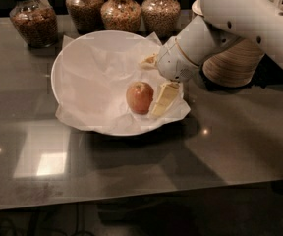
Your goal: Pick apple from white bowl
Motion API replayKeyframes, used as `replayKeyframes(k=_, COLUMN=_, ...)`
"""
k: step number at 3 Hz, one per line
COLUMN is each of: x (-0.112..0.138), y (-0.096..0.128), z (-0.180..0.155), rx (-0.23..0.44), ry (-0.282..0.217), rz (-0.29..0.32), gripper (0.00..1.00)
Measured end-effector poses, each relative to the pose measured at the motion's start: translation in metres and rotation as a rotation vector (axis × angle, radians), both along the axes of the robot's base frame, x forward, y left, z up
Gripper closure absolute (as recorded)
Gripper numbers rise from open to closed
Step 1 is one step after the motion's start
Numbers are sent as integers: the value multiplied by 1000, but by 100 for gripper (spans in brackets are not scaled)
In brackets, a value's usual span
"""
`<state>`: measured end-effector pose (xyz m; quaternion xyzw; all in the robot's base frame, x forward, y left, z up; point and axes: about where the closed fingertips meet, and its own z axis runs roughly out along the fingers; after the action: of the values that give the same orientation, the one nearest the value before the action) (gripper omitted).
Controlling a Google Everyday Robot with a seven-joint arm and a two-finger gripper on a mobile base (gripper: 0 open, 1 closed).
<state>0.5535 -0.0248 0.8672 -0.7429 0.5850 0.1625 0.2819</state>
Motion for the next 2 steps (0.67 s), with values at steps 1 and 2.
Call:
replayKeyframes(k=1, x=0, y=6, z=-9, rx=9, ry=16, rz=11, gripper=15)
replayKeyframes(k=2, x=-4, y=14, z=-14, rx=16, ry=27, rz=32, gripper=15)
